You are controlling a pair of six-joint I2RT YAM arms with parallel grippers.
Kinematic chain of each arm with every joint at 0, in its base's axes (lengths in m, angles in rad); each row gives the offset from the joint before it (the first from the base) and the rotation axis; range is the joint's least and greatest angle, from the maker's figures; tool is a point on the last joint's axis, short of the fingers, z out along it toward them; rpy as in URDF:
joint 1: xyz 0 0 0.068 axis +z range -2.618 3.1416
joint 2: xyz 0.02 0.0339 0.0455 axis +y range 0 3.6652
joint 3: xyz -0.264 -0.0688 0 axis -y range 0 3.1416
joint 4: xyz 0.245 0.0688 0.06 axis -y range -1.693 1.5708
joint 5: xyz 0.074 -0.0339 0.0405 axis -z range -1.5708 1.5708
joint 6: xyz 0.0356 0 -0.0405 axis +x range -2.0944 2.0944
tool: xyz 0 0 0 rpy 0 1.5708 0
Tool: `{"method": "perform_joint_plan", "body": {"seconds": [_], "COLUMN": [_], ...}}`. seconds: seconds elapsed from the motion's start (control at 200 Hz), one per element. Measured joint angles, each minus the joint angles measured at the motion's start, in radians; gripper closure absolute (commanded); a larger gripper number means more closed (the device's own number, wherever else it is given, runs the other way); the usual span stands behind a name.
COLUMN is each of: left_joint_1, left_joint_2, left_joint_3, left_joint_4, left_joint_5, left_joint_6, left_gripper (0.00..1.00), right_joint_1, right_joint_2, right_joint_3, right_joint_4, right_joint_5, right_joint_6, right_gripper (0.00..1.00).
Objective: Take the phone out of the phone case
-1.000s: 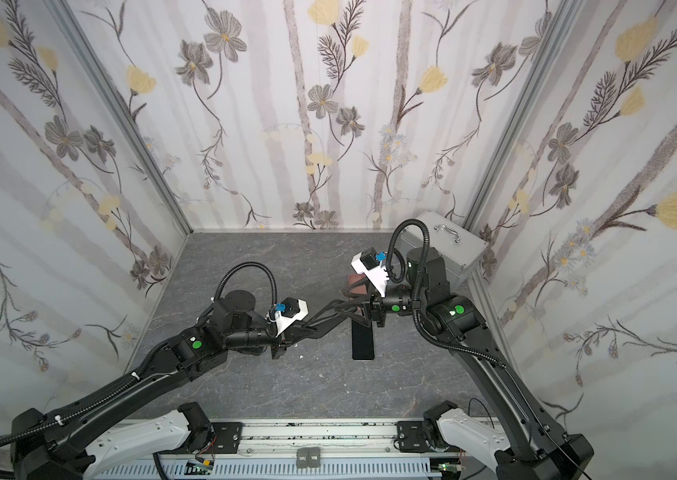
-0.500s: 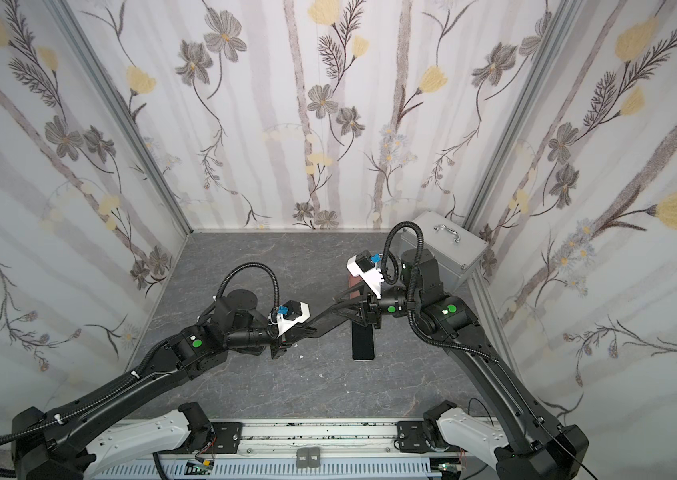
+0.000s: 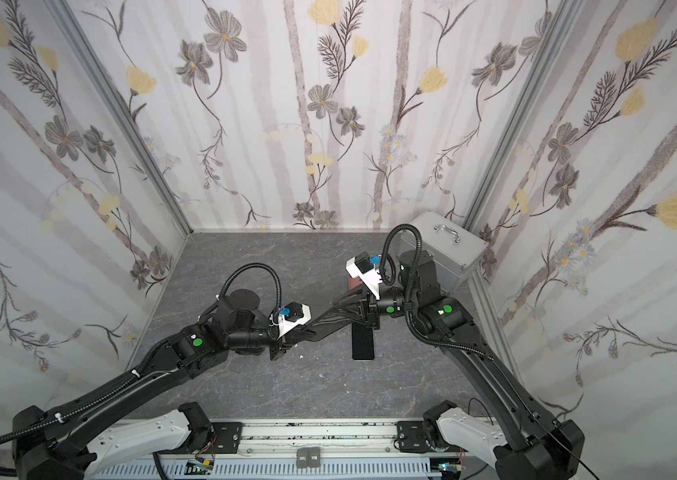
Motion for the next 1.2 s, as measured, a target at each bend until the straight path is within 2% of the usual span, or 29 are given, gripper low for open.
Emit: {"method": "perform_joint_plan", "body": {"seconds": [0.125,0.37,0.585,0.769,0.959,1.054,1.199], "left_joint_1": [-0.005,-0.013,-0.016,-0.012,-0.011,-0.011,-0.011], "left_joint_2": [-0.003,-0.012,-0.025,-0.05,-0.083,-0.1,-0.097], "left_joint_3": [0.011,0.036,0.036,0.016,-0.031,-0.085,-0.167], "left_joint_4": [-0.024,-0.041,-0.03,0.051,0.138,0.249,0.443], "left_joint_5": [-0.039,-0.167,-0.277,-0.349,-0.33,-0.323,-0.311], "left_joint_6": [0.014,0.08,0.113,0.068,-0.089,-0.247,-0.531], "left_gripper": [1.0,1.0,1.0,1.0,1.0,1.0,1.0], "right_joint_1": [-0.001,-0.002,-0.009,-0.051,-0.094,-0.095,-0.093], "right_joint_2": [0.0,0.008,-0.006,-0.11,-0.248,-0.27,-0.286], "right_joint_3": [-0.034,-0.066,-0.079,-0.095,-0.19,-0.234,-0.286], "right_joint_4": [0.085,0.244,0.333,0.349,0.407,0.444,0.481], "right_joint_5": [-0.023,-0.018,0.059,0.204,0.446,0.477,0.459], "right_joint_6": [0.076,0.266,0.456,0.521,0.52,0.492,0.431], "right_gripper": [0.83,0.72,0.68,0.58,0.54,0.52,0.51]}}
